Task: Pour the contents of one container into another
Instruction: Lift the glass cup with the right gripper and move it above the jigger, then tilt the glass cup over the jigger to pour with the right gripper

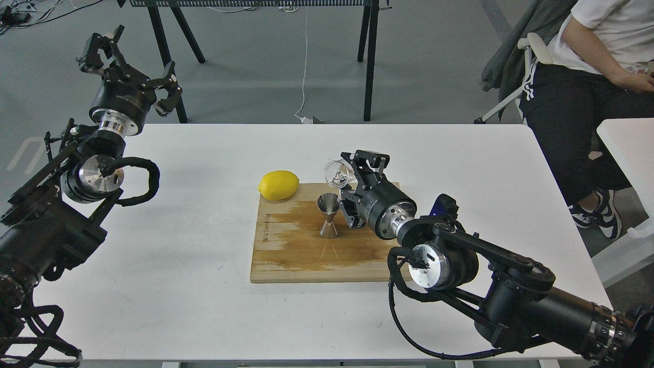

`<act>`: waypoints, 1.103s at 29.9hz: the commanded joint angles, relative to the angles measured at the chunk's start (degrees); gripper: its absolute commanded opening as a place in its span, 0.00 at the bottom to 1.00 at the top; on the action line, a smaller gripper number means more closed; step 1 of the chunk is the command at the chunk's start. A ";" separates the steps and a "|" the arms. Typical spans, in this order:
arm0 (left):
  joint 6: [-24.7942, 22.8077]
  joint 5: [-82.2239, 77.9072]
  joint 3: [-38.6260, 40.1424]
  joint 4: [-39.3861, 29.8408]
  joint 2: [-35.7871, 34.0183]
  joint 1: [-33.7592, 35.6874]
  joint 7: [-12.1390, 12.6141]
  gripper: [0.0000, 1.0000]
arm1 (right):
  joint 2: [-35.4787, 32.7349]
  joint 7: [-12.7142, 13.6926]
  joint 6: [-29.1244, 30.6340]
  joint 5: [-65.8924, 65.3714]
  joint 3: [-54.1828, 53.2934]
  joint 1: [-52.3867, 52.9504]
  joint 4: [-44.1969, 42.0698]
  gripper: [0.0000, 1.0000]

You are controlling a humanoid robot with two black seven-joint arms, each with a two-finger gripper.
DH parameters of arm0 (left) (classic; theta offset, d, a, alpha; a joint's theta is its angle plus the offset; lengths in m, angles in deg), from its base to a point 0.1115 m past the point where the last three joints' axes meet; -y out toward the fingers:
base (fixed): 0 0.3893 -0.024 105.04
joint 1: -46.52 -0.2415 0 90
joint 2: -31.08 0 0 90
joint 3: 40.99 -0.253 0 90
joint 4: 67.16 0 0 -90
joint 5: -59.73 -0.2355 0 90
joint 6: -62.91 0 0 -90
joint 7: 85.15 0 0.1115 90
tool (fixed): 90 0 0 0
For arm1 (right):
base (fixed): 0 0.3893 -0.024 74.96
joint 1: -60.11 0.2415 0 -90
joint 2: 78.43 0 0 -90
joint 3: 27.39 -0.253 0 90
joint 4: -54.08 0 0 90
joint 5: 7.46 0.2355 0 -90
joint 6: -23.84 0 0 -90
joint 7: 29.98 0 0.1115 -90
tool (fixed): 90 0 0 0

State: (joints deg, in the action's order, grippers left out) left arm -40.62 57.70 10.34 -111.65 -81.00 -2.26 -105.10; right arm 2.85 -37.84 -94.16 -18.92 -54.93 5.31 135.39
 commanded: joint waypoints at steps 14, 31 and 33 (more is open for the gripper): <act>0.00 0.01 0.00 0.02 -0.24 -0.09 0.00 1.00 | -0.25 -0.04 0.00 -7.79 3.54 0.31 -0.80 0.22; 0.00 0.01 0.00 0.02 -0.33 -0.18 0.00 1.00 | -0.34 -0.04 0.00 -11.57 5.39 1.63 -2.29 0.22; -0.09 0.01 0.00 0.02 -0.33 -0.18 0.00 1.00 | -0.34 -0.04 0.00 -11.57 6.26 2.07 -2.47 0.22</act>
State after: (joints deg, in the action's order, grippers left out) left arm -40.62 57.70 10.34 -111.63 -81.42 -2.33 -105.10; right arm 2.51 -37.89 -94.16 -30.37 -49.57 6.91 133.22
